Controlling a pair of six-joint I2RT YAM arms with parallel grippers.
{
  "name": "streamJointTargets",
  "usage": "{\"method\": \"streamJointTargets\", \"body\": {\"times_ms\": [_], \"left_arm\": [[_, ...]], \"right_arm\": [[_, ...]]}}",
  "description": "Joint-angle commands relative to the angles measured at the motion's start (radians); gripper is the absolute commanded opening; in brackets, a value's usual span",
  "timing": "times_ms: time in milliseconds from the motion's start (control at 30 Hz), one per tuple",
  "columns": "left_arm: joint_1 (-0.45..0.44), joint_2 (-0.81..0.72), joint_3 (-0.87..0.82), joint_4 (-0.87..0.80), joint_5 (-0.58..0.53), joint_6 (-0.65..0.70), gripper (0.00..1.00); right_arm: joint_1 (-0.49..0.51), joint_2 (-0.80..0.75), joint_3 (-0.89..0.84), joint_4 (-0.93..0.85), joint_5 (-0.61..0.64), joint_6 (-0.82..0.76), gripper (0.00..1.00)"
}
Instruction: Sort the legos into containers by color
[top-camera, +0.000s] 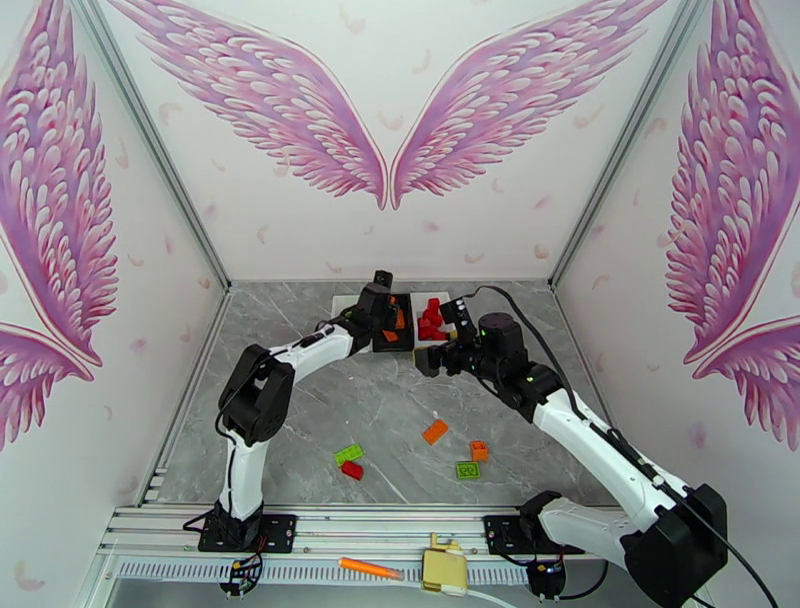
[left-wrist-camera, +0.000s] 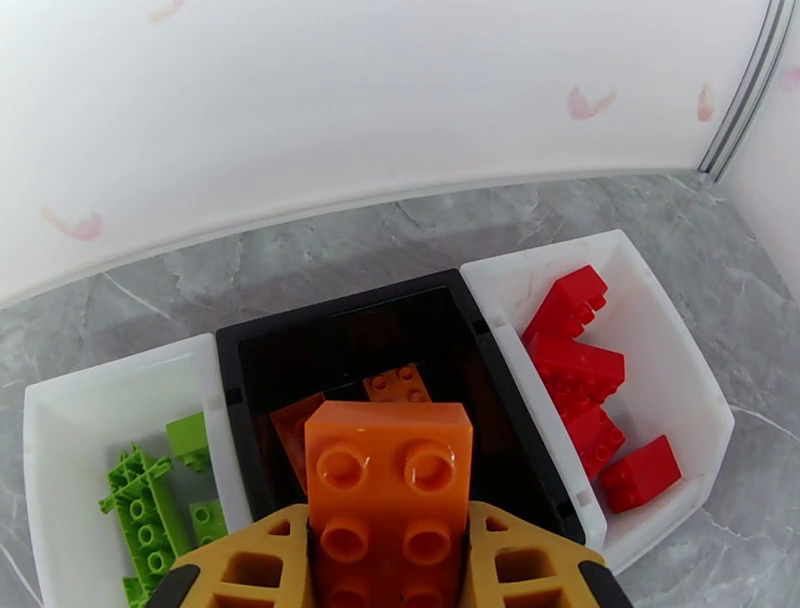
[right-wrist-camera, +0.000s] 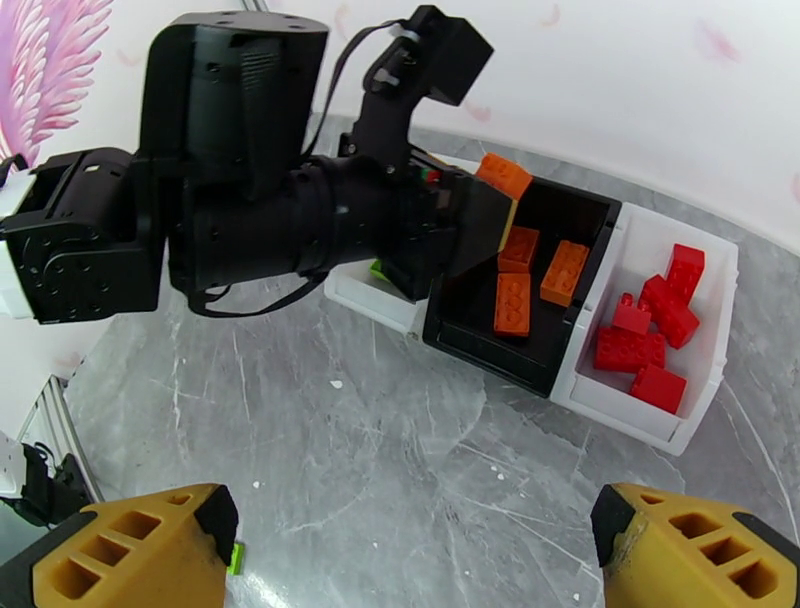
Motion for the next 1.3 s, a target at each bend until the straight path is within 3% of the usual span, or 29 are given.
{"method": "streamJointTargets", "body": {"times_ms": [0, 167, 500, 767, 900, 1267], "left_arm": [[0.014, 0.062, 0.081, -0.073, 0.018, 0.009, 0.19], [0.024, 0.127, 0.162, -0.105, 0.039, 0.029, 0.22], [0.035, 0.064, 0.135, -0.075, 0.12, 0.11, 0.56], [0.034, -0.166, -0.128, 0.089, 0.122, 0.149, 0.72], [0.034, -0.313, -0.308, 0.189, 0.185, 0.203, 0.78], [0.019, -0.685, -0.783, 0.325, 0.389, 0.305, 0.9]], "right_arm": [[0.009, 0.004, 0.028, 0.022, -0.001, 0.015, 0.99], [0.01, -0.01, 0.02, 0.016, 0.022, 0.017, 0.99], [0.01, -0.011, 0.019, -0.001, 0.036, 0.029, 0.99], [0.014, 0.04, 0.04, -0.053, 0.125, 0.103, 0.99], [0.032, 0.052, 0.022, -0.078, 0.237, 0.187, 0.99], [0.112, 0.084, -0.05, -0.209, 0.38, 0.389, 0.99]]}}
